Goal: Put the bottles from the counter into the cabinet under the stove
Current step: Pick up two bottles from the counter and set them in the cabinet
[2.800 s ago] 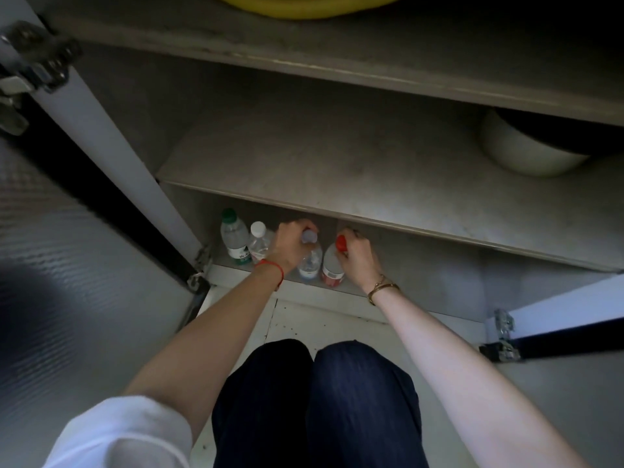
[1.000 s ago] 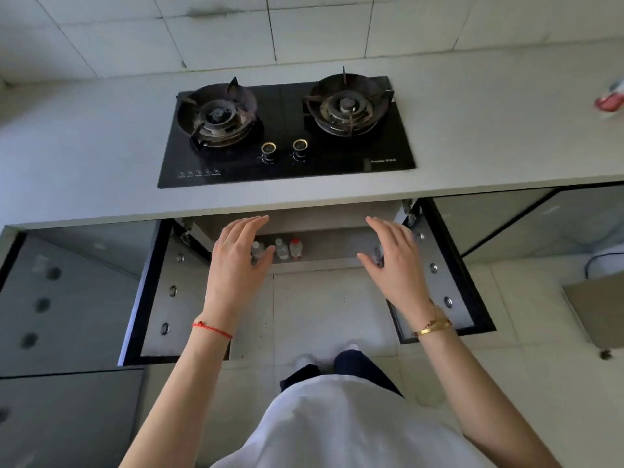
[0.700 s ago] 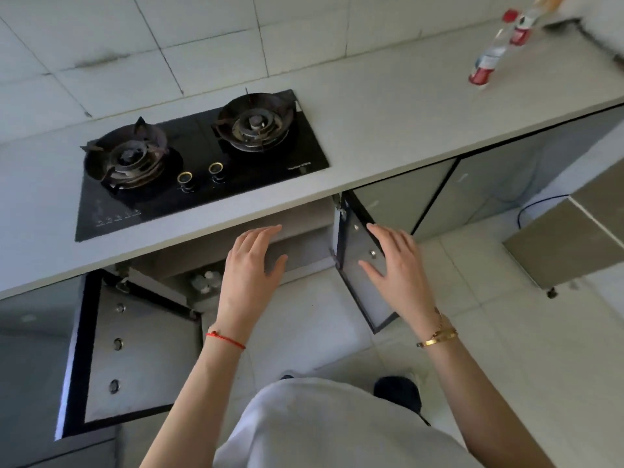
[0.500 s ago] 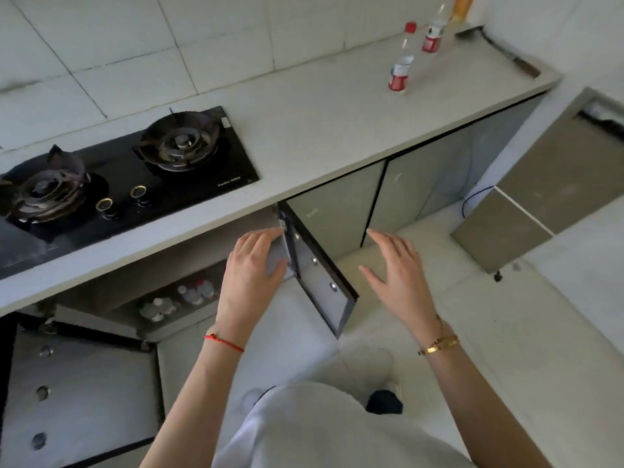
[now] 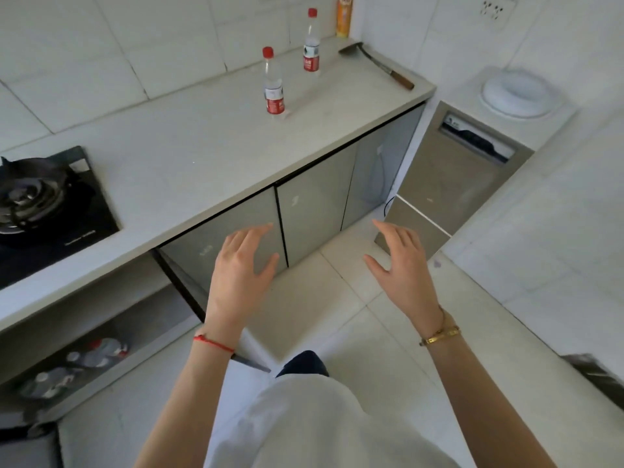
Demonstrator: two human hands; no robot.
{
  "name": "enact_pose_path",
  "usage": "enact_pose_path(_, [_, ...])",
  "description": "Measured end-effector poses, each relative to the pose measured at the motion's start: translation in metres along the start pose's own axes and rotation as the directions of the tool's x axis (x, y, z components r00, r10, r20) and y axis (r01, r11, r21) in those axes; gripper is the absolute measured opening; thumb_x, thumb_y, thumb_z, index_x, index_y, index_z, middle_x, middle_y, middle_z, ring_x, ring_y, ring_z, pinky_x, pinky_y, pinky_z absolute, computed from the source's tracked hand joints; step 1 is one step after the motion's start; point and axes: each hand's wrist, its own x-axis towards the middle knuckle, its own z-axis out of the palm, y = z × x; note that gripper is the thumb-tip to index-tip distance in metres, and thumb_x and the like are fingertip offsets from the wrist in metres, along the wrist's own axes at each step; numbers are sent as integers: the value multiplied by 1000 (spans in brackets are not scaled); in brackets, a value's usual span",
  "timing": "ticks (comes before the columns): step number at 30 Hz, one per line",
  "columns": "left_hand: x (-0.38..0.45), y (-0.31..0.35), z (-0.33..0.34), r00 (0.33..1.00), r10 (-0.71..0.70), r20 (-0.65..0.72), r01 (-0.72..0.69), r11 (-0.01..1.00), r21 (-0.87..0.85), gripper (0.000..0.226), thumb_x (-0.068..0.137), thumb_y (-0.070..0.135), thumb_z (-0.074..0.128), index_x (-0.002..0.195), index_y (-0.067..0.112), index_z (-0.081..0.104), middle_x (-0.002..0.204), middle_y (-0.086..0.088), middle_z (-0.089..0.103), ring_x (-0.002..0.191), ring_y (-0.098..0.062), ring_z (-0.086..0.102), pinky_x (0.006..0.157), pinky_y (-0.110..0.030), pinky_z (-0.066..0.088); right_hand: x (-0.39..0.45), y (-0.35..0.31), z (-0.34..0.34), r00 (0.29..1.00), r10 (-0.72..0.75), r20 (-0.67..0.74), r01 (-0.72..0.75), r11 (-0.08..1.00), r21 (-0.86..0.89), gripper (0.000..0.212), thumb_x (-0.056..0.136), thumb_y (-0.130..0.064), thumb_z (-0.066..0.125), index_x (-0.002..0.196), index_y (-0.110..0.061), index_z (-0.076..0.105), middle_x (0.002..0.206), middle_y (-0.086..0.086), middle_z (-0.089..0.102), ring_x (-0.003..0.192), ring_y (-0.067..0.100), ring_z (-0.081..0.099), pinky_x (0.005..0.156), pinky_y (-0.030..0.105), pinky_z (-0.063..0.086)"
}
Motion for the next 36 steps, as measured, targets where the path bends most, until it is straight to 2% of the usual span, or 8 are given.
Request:
enact_pose_path(6, [71, 9, 36, 1000, -16, -9, 16, 1000, -3, 44, 88, 16, 68, 130, 19, 56, 125, 2, 61, 122, -17, 51, 98, -24, 39, 77, 50, -1, 1000, 22, 11, -22, 1000, -1, 60, 87, -29, 66, 141, -19, 41, 134, 1, 52, 128, 20, 39, 107, 40, 38])
enact_pose_path(13, [199, 1, 74, 997, -2, -74, 0, 1000, -28, 44, 88, 12, 67, 130, 15, 56, 125, 1, 61, 123, -17, 49, 101, -21, 38, 218, 86, 10, 999, -37, -1, 37, 999, 7, 60, 87, -30, 66, 140, -17, 42, 132, 3, 54, 123, 24, 43, 103, 44, 42])
enact_pose_path(17, [290, -2, 84, 989, -43, -139, 39, 999, -26, 46, 86, 11, 68, 131, 15, 57, 126, 0, 62, 123, -18, 49, 99, -19, 34, 319, 93, 17, 996, -85, 15, 85, 996, 13, 59, 89, -31, 65, 141, -17, 42, 133, 4, 53, 126, 23, 42, 105, 36, 38])
enact_pose_path(28, [480, -27, 105, 973, -102, -208, 116, 992, 56, 48, 85, 10, 68, 132, 15, 54, 130, -3, 59, 121, -25, 50, 97, -22, 34, 537, 104, 62, 977, -211, 43, 208, 976, 60, 59, 89, -29, 64, 142, -18, 40, 139, 4, 50, 128, 25, 40, 104, 39, 39])
enact_pose_path(36, [583, -46, 143, 932, -257, -256, 279, 959, 54, 58, 85, 13, 68, 139, 18, 46, 136, -2, 51, 126, -25, 42, 100, -34, 40, 683, 123, 91, 942, -334, 24, 329, 937, 117, 54, 85, -21, 68, 134, -13, 47, 134, 6, 53, 121, 29, 46, 100, 38, 40])
